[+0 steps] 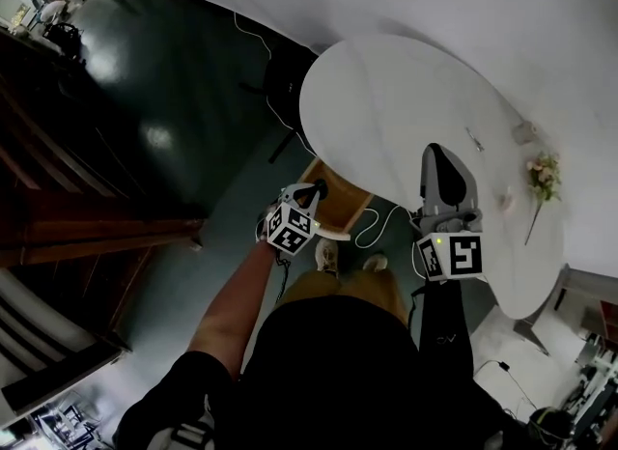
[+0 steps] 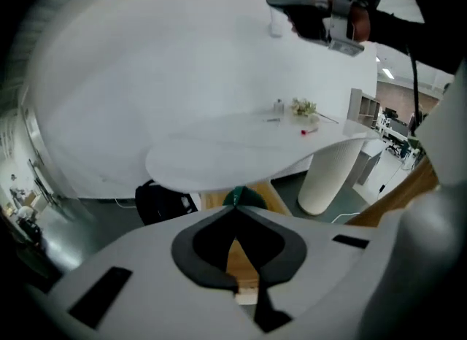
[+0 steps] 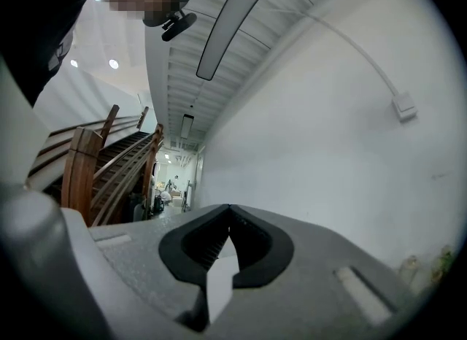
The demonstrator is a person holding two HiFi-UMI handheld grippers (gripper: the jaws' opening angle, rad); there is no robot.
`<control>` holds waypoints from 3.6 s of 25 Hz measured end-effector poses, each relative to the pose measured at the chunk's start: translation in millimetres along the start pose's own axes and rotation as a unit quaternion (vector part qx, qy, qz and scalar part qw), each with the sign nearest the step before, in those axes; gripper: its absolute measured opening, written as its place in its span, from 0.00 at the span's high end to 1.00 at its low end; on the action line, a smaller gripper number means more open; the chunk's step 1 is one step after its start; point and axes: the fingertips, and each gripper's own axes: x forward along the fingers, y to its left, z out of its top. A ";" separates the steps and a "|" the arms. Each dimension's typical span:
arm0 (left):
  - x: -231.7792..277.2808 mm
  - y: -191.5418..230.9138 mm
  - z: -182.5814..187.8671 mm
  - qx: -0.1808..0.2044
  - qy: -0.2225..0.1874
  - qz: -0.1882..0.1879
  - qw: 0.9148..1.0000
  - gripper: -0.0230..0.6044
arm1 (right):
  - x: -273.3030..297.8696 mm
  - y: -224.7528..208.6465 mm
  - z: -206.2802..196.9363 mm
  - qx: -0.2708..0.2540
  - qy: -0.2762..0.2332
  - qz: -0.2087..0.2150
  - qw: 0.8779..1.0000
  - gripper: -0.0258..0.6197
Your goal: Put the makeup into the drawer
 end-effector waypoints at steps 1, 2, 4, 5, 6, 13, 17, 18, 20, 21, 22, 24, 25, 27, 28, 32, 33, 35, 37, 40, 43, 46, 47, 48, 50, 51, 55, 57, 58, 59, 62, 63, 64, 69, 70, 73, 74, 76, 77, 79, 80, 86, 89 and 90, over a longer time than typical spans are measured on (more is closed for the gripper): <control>9.1 -2.0 -14.0 -0.007 0.019 -0.005 1.000 0.95 | -0.8 0.3 -1.5 0.000 0.003 -0.002 1.000 0.95; 17.0 -3.5 -26.6 -0.014 0.036 -0.009 0.999 0.95 | -1.6 0.5 -2.8 -0.001 0.006 -0.003 1.000 0.95; 28.5 -4.8 -46.1 -0.031 0.062 -0.011 0.998 0.95 | -3.3 1.5 -4.0 -0.002 0.008 -0.006 1.000 0.95; 32.2 -4.4 -52.2 -0.040 0.070 -0.009 0.997 0.95 | -4.0 1.9 -3.5 -0.002 0.008 -0.007 1.000 0.95; 34.9 -3.3 -55.6 -0.049 0.074 -0.007 0.996 0.95 | -4.6 1.7 -3.1 -0.002 0.007 -0.009 1.000 0.95; 44.5 -5.0 -49.7 -0.069 0.070 -0.010 0.995 0.94 | -9.7 -4.6 -13.1 0.002 0.021 -0.014 1.000 0.95; 48.2 -5.8 -53.2 -0.111 0.074 -0.016 0.991 0.64 | -8.6 -4.1 -11.9 0.004 0.019 -0.012 1.000 0.95; 48.0 -6.0 -54.4 -0.106 0.077 -0.015 0.991 0.64 | -9.0 -4.7 -12.0 0.003 0.020 -0.012 1.000 0.95; 47.9 -7.0 -57.0 -0.098 0.084 -0.015 0.992 0.64 | -9.5 -5.7 -12.7 0.003 0.020 -0.012 1.000 0.95; 48.4 -7.7 -57.9 -0.099 0.085 -0.016 0.991 0.64 | -9.4 -6.0 -13.0 0.003 0.020 -0.011 1.000 0.95; 48.7 -8.1 -58.6 -0.101 0.086 -0.017 0.991 0.64 | -9.2 -5.8 -13.2 0.004 0.020 -0.011 1.000 0.95; 48.1 -8.1 -58.3 -0.099 0.084 -0.016 0.991 0.64 | -8.6 -4.4 -13.2 0.003 0.020 -0.008 1.000 0.95; 46.5 -7.4 -56.3 -0.095 0.082 -0.015 0.992 0.64 | -8.3 -3.5 -12.6 0.002 0.019 -0.007 1.000 0.95; 38.8 -2.4 -42.8 -0.087 0.068 -0.008 0.994 0.64 | -7.8 -3.6 -10.7 -0.001 0.018 -0.006 1.000 0.95; 32.0 2.5 -29.4 -0.085 0.052 -0.001 0.995 0.64 | -7.7 -4.8 -9.6 -0.001 0.016 -0.007 1.000 0.95; -11.6 29.3 56.2 -0.078 -0.058 0.045 0.994 0.64 | -6.7 -12.7 -5.9 0.000 0.009 -0.013 1.000 0.95; -25.5 34.8 80.6 -0.071 -0.089 0.056 0.992 0.64 | -6.6 -14.6 -4.7 0.001 0.007 -0.015 1.000 0.95; -56.1 42.9 130.0 -0.049 -0.151 0.075 0.985 0.64 | -6.1 -17.9 -0.5 0.001 0.001 -0.018 1.000 0.95; -87.0 47.3 175.7 -0.029 -0.209 0.086 0.974 0.64 | -4.7 -21.2 5.1 0.000 -0.008 -0.021 1.000 0.95; -131.4 48.8 230.9 -0.012 -0.284 0.100 0.954 0.64 | -2.7 -25.0 12.5 -0.001 -0.022 -0.022 1.000 0.95; -178.9 43.7 273.5 0.036 -0.355 0.130 0.925 0.64 | -4.2 -28.9 17.3 0.001 -0.029 -0.026 0.999 0.95; -192.2 32.5 290.9 0.095 -0.364 0.132 0.917 0.64 | -6.9 -29.9 18.5 0.002 -0.033 -0.029 0.999 0.95; -191.2 28.5 293.7 0.097 -0.366 0.126 0.917 0.64 | -8.7 -30.4 18.9 0.000 -0.033 -0.030 0.999 0.95; -190.0 24.8 296.7 0.096 -0.369 0.120 0.917 0.64 | -10.9 -31.3 19.5 -0.003 -0.033 -0.033 0.999 0.95; -185.8 16.8 303.5 0.097 -0.374 0.108 0.916 0.64 | -17.3 -36.1 20.8 -0.015 -0.031 -0.045 0.998 0.95; -182.5 11.3 307.6 0.102 -0.375 0.101 0.916 0.64 | -22.1 -41.2 21.3 -0.020 -0.029 -0.055 0.998 0.95; -161.1 -23.3 333.8 0.102 -0.390 0.063 0.913 0.64 | -54.5 -79.6 22.6 -0.026 -0.026 -0.098 0.995 0.95; -142.6 -44.6 347.5 0.079 -0.393 0.040 0.915 0.64 | -76.3 -105.3 22.4 -0.031 -0.023 -0.116 0.992 0.95; -134.8 -57.0 356.4 0.082 -0.396 0.030 0.914 0.64 | -88.4 -118.7 22.3 -0.033 -0.021 -0.126 0.991 0.95; -128.7 -70.7 367.2 0.096 -0.400 0.022 0.911 0.64 | -101.4 -132.4 22.7 -0.035 -0.019 -0.137 0.990 0.95; -108.7 -112.9 393.8 0.102 -0.407 -0.008 0.908 0.64 | -143.4 -173.9 28.0 -0.041 -0.020 -0.172 0.984 0.95; -101.2 -126.9 401.7 0.100 -0.407 -0.019 0.908 0.64 | -157.1 -187.3 28.5 -0.043 -0.018 -0.183 0.982 0.95; -93.0 -140.6 409.2 0.095 -0.405 -0.028 0.909 0.64 | -170.5 -200.4 27.7 -0.046 -0.015 -0.193 0.980 0.95; -58.9 -216.0 439.8 0.110 -0.403 -0.074 0.906 0.64 | -235.1 -255.1 24.6 -0.046 -0.018 -0.239 0.970 0.95; -53.3 -229.2 444.2 0.110 -0.403 -0.081 0.905 0.64 | -246.6 -264.3 25.0 -0.044 -0.024 -0.248 0.967 0.95; -37.2 -258.2 451.5 0.108 -0.404 -0.100 0.903 0.64 | -272.1 -286.1 17.1 -0.037 -0.021 -0.266 0.963 0.95; -33.9 -265.7 453.6 0.116 -0.405 -0.105 0.901 0.64 | -277.7 -291.0 14.0 -0.034 -0.019 -0.269 0.962 0.95; -27.3 -277.5 457.3 0.130 -0.400 -0.115 0.900 0.64 | -284.9 -299.6 11.0 -0.030 -0.019 -0.274 0.961 0.95; -22.9 -281.3 457.6 0.131 -0.394 -0.118 0.902 0.64 | -287.1 -303.6 10.0 -0.027 -0.019 -0.276 0.960 0.95; -11.4 -285.4 454.3 0.128 -0.373 -0.121 0.911 0.64 | -288.9 -309.9 7.3 -0.024 -0.018 -0.279 0.960 0.95; -5.4 -287.6 451.8 0.134 -0.363 -0.126 0.914 0.64 | -289.2 -311.6 4.9 -0.023 -0.015 -0.278 0.960 0.95; 57.5 -316.4 393.6 0.248 -0.232 -0.195 0.920 0.68 | -291.2 -316.9 -12.1 -0.012 0.001 -0.269 0.963 0.95; 100.7 -320.8 342.8 0.301 -0.143 -0.227 0.915 0.72 | -289.6 -317.2 -16.9 -0.007 0.003 -0.264 0.964 0.95; 114.5 -320.5 325.3 0.313 -0.113 -0.237 0.913 0.73 | -289.6 -317.2 -18.7 -0.003 0.004 -0.264 0.964 0.95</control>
